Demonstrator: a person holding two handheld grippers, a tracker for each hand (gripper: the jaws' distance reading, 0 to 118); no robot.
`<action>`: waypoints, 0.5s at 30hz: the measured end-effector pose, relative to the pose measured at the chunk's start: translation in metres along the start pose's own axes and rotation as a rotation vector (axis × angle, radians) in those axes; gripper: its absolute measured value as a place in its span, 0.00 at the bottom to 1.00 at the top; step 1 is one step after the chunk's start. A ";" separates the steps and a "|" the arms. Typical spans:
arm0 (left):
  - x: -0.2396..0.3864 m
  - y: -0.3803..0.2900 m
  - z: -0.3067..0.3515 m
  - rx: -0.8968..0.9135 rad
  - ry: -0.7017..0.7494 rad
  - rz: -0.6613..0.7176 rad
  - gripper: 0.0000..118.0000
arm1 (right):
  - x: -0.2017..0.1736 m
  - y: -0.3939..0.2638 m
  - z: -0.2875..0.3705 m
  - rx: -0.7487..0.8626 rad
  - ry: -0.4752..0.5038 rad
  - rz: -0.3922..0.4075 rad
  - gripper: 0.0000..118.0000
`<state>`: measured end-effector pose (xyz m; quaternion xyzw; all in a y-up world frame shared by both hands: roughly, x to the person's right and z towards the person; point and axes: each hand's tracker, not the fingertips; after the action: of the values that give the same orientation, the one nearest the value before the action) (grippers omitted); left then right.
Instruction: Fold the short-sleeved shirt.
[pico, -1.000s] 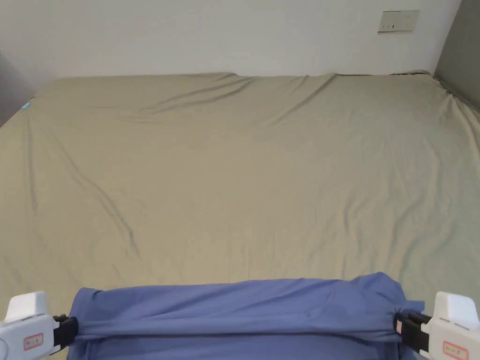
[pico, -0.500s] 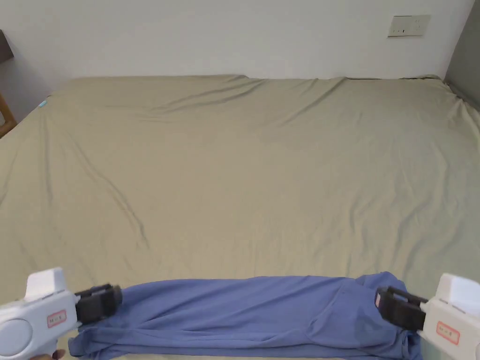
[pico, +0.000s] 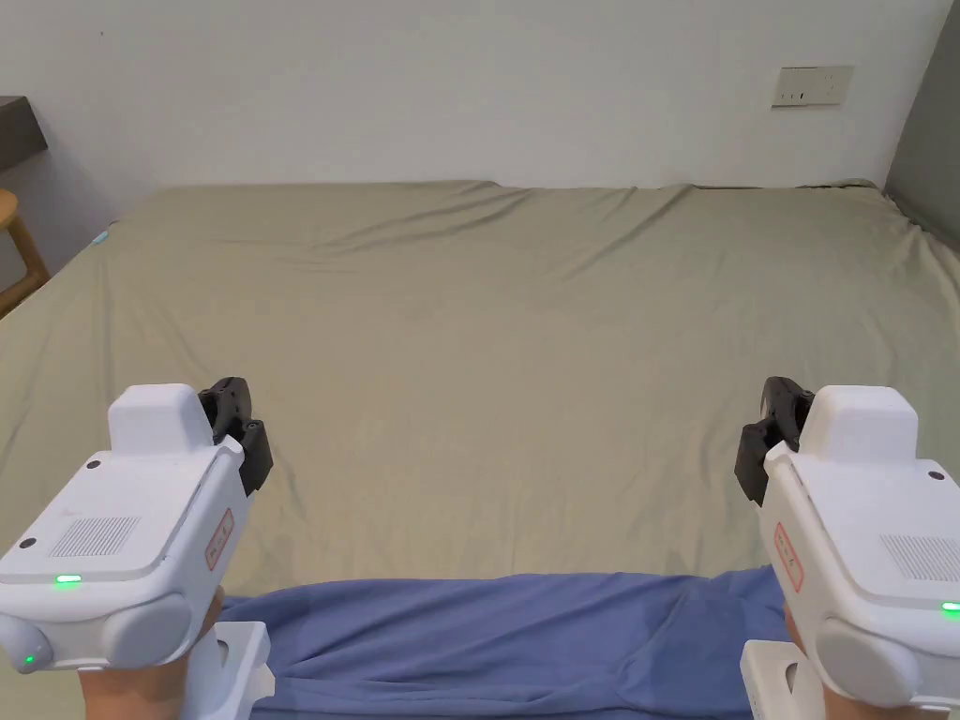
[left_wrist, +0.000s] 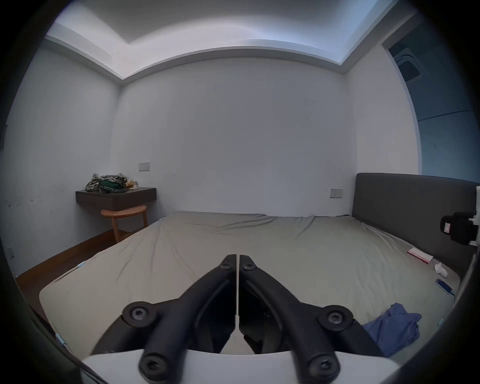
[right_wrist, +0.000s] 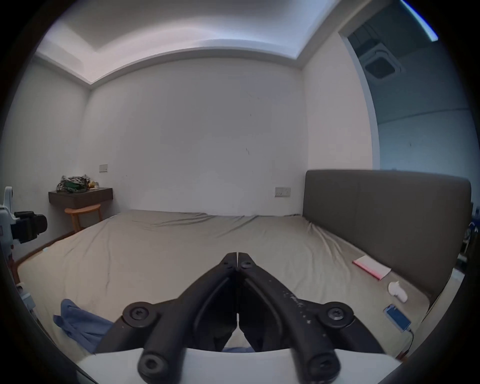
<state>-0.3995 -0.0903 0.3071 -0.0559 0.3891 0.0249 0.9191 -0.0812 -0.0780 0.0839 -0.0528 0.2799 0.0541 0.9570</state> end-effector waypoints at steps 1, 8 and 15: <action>0.000 -0.001 0.000 -0.002 -0.041 0.007 0.01 | 0.000 0.001 0.001 0.004 0.011 0.010 0.01; -0.018 -0.005 -0.006 -0.032 -0.146 0.097 0.00 | -0.002 0.001 0.003 0.029 -0.002 0.049 0.01; -0.101 -0.024 -0.043 -0.332 -0.310 0.483 0.00 | -0.009 0.000 -0.007 0.007 0.006 0.076 0.01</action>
<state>-0.4980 -0.1192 0.3520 -0.1065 0.2373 0.3133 0.9133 -0.0921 -0.0799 0.0833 -0.0387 0.2846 0.0890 0.9537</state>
